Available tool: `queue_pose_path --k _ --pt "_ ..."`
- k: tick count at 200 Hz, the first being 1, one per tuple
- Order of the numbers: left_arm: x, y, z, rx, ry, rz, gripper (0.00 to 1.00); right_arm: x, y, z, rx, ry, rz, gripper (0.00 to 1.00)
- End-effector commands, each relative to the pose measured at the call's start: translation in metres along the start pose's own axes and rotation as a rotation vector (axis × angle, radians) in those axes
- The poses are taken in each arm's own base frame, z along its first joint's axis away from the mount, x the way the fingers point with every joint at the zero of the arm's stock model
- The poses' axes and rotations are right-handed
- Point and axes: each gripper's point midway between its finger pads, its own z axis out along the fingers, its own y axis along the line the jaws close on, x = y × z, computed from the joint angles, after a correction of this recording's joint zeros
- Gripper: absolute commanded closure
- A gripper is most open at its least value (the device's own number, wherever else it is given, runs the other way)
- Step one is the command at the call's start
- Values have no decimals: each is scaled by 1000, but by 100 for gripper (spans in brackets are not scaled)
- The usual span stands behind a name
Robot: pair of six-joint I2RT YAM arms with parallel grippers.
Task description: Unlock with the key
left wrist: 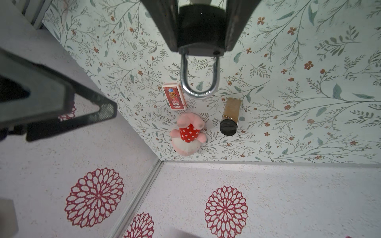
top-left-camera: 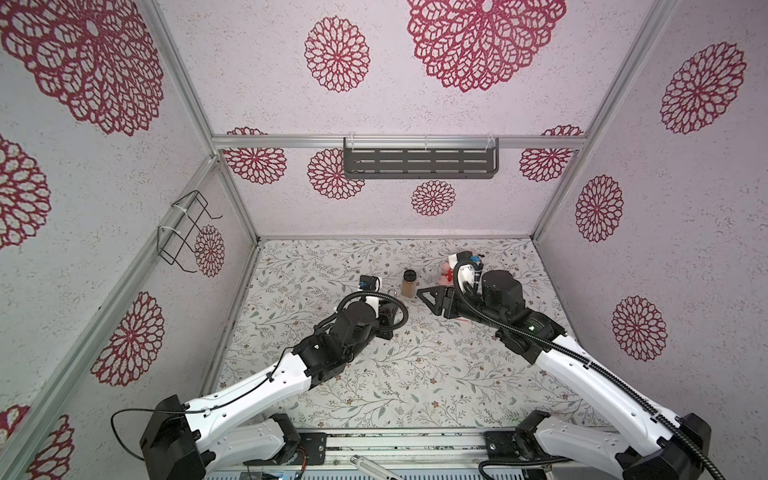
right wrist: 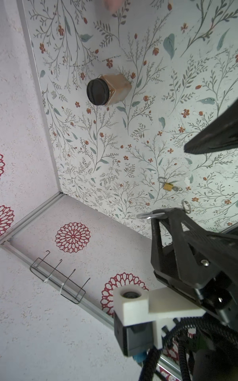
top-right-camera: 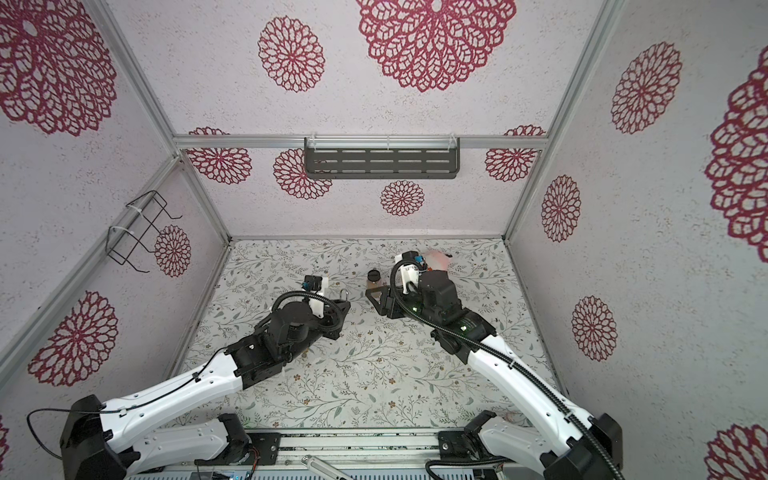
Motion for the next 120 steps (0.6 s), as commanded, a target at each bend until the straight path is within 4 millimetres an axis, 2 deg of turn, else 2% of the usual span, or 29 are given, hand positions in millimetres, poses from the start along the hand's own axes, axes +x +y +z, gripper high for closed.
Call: queue_pose_path --k 1,45,81,120 --pt "-24 -22 -15 148 -147 101 100 2 9 -2 -6 87 -96 38" --pt "-14 -16 -15 140 -171 195 100 4 12 6 32 171 -126 37" --pt "-14 -17 -18 170 -237 201 100 3 21 18 27 215 -153 35" --pt "-11 -18 -15 172 -230 206 100 5 25 33 58 278 -215 34"
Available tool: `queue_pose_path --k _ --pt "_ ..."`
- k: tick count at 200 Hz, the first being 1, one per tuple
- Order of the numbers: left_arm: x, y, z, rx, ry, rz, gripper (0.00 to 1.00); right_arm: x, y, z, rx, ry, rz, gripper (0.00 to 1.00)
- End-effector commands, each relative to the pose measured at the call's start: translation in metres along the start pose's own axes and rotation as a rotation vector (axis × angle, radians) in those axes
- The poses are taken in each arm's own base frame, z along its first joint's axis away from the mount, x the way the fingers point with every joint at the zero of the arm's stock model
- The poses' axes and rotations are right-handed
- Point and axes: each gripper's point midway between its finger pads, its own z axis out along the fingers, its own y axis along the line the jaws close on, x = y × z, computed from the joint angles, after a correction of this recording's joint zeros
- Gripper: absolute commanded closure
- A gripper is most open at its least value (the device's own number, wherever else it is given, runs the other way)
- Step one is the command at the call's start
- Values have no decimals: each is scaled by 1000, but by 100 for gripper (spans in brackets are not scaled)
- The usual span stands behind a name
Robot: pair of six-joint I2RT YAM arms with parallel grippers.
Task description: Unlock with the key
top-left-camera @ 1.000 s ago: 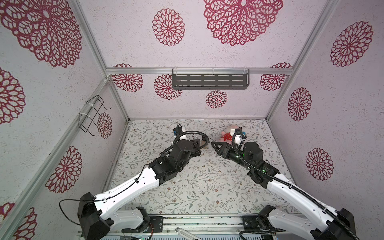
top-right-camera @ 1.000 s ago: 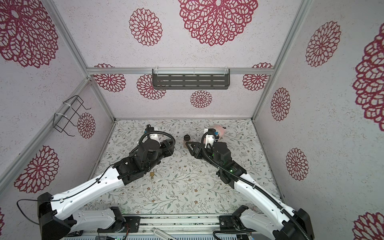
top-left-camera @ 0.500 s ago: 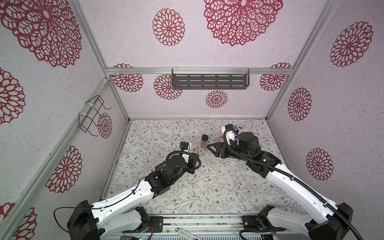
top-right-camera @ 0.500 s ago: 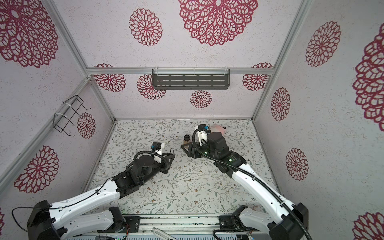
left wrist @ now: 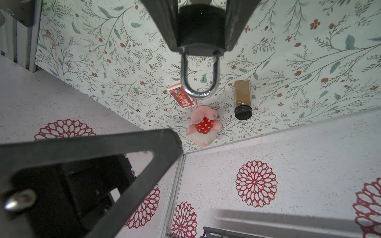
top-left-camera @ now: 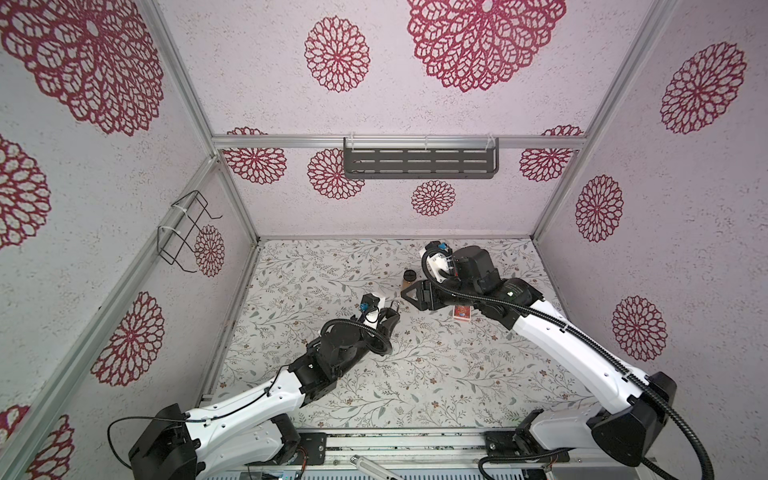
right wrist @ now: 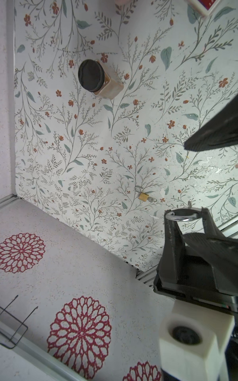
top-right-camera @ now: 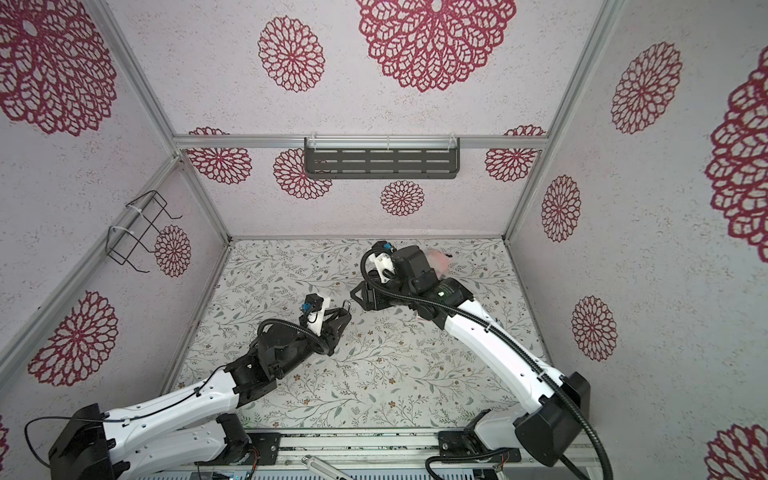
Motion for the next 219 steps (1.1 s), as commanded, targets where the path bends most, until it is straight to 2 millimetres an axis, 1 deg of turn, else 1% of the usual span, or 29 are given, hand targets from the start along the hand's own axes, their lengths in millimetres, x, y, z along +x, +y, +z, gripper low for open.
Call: queue_pose_path --k 1,50,73,113,145,180,219 --pt "-25 -4 -2 23 -94 10 100 -3 7 -3 13 24 -69 34" --pt "-21 -4 1 18 -78 8 100 -2 1 10 77 69 -111 32" --pt "-21 -3 3 12 -74 10 100 -2 -1 12 95 75 -129 31" --pt "-20 -3 4 10 -69 16 100 -3 -11 13 153 87 -148 30" --pt "-20 -2 4 6 -67 19 100 1 -18 15 189 127 -177 30" --pt "-22 -3 2 10 -72 24 100 1 -20 13 205 150 -216 29" --pt "-25 -2 -1 8 -84 33 100 8 -25 8 226 178 -236 28"
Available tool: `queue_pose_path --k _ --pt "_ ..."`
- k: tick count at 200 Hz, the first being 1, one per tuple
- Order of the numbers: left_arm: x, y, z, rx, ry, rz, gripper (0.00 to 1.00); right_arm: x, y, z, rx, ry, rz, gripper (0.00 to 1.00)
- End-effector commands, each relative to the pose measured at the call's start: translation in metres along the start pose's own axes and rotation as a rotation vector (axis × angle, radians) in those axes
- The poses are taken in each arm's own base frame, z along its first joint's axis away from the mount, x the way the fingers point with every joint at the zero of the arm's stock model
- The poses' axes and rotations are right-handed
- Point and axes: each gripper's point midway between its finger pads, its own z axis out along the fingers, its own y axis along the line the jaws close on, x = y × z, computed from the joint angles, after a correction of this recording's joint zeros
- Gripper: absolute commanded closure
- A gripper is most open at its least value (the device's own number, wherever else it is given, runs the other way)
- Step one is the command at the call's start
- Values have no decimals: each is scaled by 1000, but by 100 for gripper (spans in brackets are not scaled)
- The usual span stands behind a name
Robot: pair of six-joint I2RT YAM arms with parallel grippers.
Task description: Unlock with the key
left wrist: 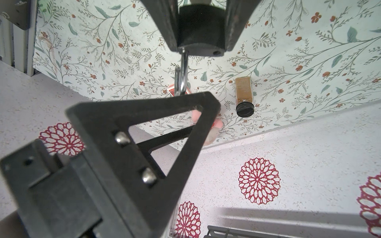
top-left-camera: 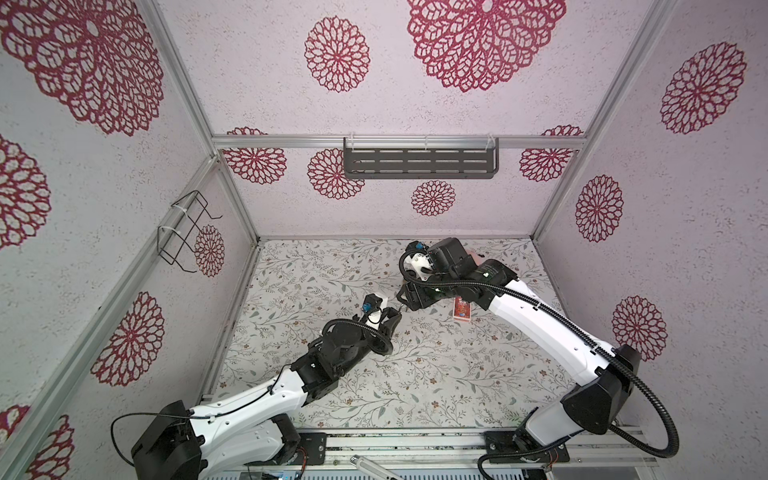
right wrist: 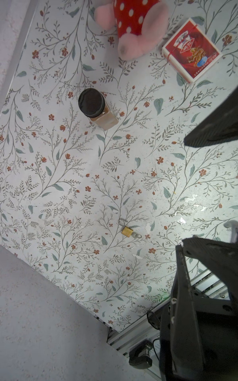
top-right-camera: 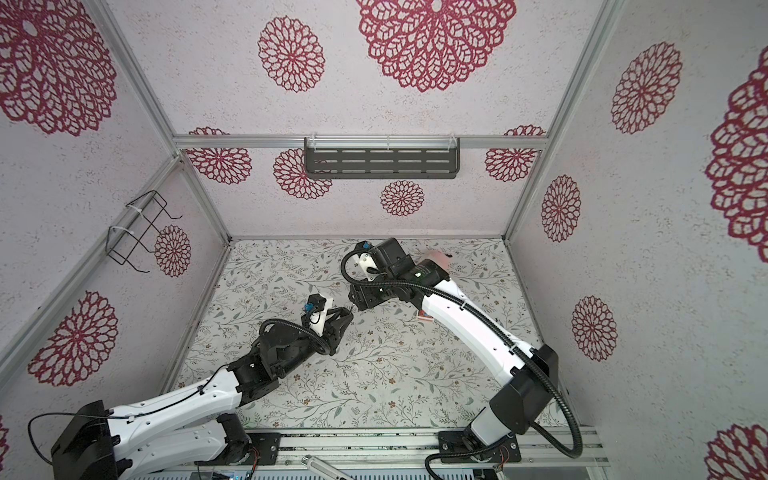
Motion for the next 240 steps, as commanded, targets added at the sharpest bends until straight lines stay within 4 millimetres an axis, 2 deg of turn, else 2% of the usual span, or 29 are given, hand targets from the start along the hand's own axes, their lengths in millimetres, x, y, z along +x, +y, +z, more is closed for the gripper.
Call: queue_pose_path --k 1,53,85,116,141,200,240 --pt "-27 0 -5 0 -85 7 100 5 -3 -12 32 18 -45 28" --pt "-28 0 -5 0 -95 -1 100 18 -4 -17 21 22 -24 27" --pt "-29 0 -5 0 -101 -6 100 20 -6 -23 25 9 -13 26" --pt "-29 0 -5 -1 -102 -10 100 20 4 -26 -29 -8 1 26" --pt "-29 1 -5 -6 -102 -12 100 24 2 -27 -27 -14 15 26" --pt "-29 5 -3 -33 -82 -27 100 26 -17 -40 41 -64 49 25" --pt "-15 14 1 -102 28 -112 100 34 -36 -50 56 -126 126 22"
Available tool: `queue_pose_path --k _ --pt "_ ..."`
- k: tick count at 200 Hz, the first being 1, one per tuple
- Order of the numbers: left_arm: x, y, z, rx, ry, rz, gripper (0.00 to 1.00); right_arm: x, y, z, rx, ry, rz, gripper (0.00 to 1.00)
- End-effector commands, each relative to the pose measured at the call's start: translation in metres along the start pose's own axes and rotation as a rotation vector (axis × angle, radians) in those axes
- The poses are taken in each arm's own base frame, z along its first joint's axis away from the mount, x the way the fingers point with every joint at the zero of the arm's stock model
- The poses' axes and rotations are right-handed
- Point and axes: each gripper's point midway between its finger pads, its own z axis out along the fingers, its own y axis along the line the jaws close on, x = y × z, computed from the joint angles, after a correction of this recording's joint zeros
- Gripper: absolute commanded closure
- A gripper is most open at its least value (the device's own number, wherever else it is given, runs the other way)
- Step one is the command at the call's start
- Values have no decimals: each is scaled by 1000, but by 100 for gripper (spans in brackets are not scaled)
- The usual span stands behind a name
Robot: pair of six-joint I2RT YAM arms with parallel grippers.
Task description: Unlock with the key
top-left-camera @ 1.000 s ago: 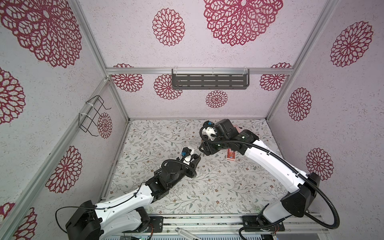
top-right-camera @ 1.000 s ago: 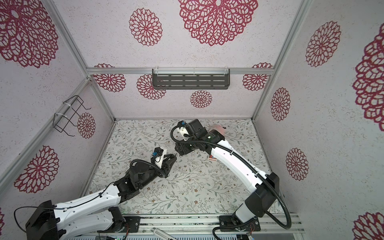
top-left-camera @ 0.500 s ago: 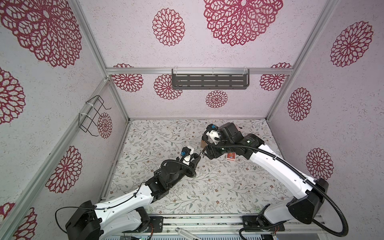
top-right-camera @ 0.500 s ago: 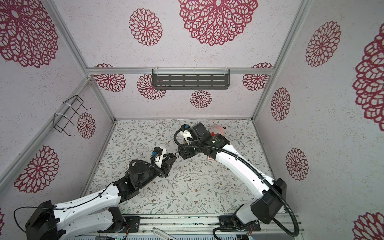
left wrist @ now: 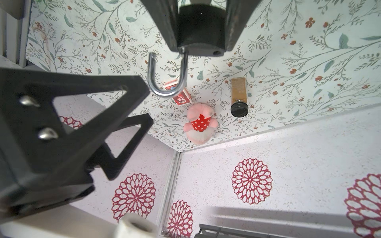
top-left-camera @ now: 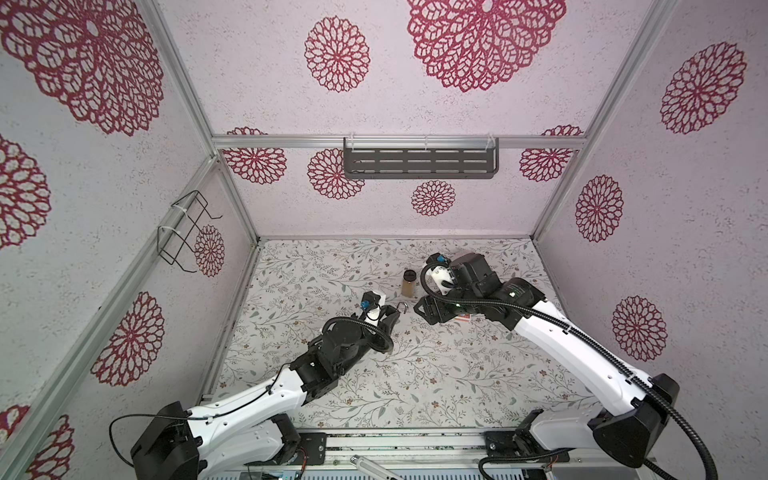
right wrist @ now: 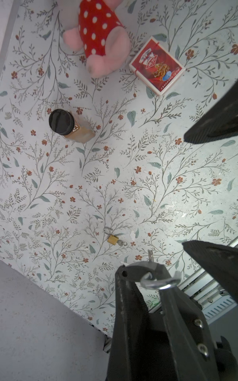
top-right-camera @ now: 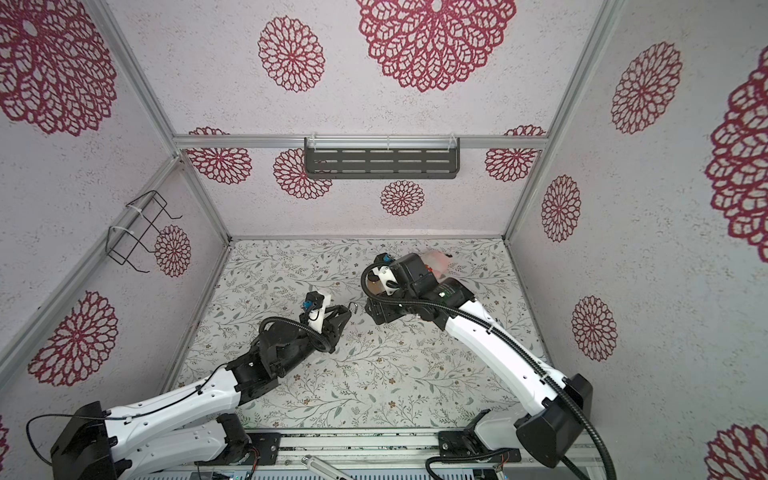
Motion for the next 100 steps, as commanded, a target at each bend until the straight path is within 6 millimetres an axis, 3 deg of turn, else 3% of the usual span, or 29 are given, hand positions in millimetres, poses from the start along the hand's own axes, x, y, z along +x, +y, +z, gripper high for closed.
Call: queue_pose_path --k 1,43,100 --pt "-9 6 1 -49 18 -77 100 -9 -12 -17 13 -94 63 22" --pt "16 12 4 -199 173 -218 100 9 -40 -16 20 -141 194 19" --pt "84 11 9 -403 448 -349 100 34 -55 -4 -24 -198 365 19"
